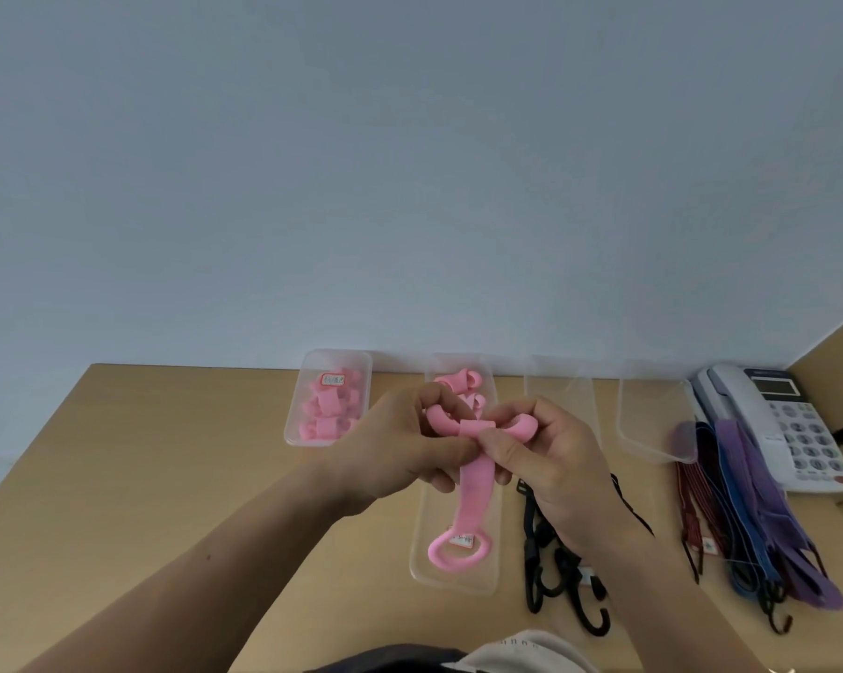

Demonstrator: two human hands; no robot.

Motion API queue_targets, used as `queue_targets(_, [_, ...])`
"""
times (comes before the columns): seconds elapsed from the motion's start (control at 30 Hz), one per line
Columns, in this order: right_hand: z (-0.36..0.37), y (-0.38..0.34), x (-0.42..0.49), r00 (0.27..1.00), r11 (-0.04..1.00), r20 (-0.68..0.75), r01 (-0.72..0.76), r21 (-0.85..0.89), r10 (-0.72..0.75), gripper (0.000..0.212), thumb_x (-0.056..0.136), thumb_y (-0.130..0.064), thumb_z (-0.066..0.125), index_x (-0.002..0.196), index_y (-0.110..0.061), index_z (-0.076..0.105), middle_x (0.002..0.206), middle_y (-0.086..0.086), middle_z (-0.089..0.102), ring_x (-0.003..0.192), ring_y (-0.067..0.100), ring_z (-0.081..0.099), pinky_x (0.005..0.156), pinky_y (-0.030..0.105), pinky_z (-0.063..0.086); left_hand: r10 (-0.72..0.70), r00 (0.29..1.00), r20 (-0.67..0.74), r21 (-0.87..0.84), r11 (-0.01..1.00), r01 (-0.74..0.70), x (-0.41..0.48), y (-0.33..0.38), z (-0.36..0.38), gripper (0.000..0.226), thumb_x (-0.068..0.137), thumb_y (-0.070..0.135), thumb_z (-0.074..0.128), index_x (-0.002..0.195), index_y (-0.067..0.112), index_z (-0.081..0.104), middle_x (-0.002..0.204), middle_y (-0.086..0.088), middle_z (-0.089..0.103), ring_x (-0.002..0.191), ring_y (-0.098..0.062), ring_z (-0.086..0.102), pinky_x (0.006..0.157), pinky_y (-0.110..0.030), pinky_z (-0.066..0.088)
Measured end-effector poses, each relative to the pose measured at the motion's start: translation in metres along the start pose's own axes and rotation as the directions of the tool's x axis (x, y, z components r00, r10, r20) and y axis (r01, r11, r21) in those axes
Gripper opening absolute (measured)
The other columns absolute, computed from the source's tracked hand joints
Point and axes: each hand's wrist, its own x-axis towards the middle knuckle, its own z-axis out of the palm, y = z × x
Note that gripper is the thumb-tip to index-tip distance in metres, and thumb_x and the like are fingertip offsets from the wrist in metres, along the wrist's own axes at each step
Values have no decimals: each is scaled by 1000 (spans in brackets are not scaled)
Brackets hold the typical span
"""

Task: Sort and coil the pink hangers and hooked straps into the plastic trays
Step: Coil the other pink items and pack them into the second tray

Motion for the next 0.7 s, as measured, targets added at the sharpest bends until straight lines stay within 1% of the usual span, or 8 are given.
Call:
queue_targets(0.13, [-3,2,-1,1000,1000,0,-8,-4,8,15,81,-1,72,94,-2,64,76,12,64,58,16,57,55,27,49,2,1000,7,-29,1000,-2,0,1,2,26,76,9,72,98,7,58,87,-17,73,85,-35,72,72,-41,60])
queue_targets(0.2, [-3,2,-2,1000,1000,-9,-14,-15,14,16,81,0,72,95,-5,64,77,10,64,63,19,59,58,28,50,-6,1000,18,-71,997,7,0,1,4,26,77,8,70,99,7,57,86,-17,73,84,-35,73,70,-40,61])
queue_targets(0.3, [-5,2,-3,1000,1000,-15,-18,-20,18,19,81,2,72,96,-7,64,82,12,64,69,23,60,62,29,53,-12,999,42,-130,991,18,0,2,6,26,80,11,69,102,7,56,83,-11,74,82,-30,73,71,-40,61])
queue_targets(0.47, [-5,2,-4,1000,1000,-20,-10,6,10,25,80,8,70,98,-8,63,88,8,67,76,17,65,67,23,54,1,1000,17,-130,991,1,1,2,8,22,80,12,69,100,8,59,84,-12,69,78,-29,70,71,-43,59])
queue_targets(0.5, [-4,2,-4,1000,1000,-21,-6,4,6,26,80,8,70,99,-8,63,91,9,68,80,19,66,70,25,56,2,1000,12,-132,991,0,0,2,8,21,82,12,69,100,7,59,84,-12,68,78,-30,69,72,-44,59])
queue_targets(0.6, [-5,3,-4,1000,1000,-30,4,-29,-4,30,80,10,70,102,-10,64,102,16,69,93,33,67,85,40,58,25,1000,-4,-117,993,-26,-1,3,8,18,84,10,69,100,7,60,87,-15,66,79,-29,69,74,-45,60])
queue_targets(0.63, [-5,3,-4,1000,999,-30,7,-34,-9,32,80,11,70,103,-11,64,103,16,69,97,35,67,87,43,57,37,999,-12,-110,993,-38,-1,3,9,19,84,9,69,100,7,60,88,-15,66,78,-27,69,73,-43,60])
queue_targets(0.7, [-5,3,-3,1000,1000,-27,7,-5,-7,35,80,11,71,105,-12,64,101,15,70,92,32,67,83,39,58,62,998,-32,-101,993,-65,-2,4,10,18,84,3,68,100,7,60,90,-15,68,78,-26,71,71,-39,59])
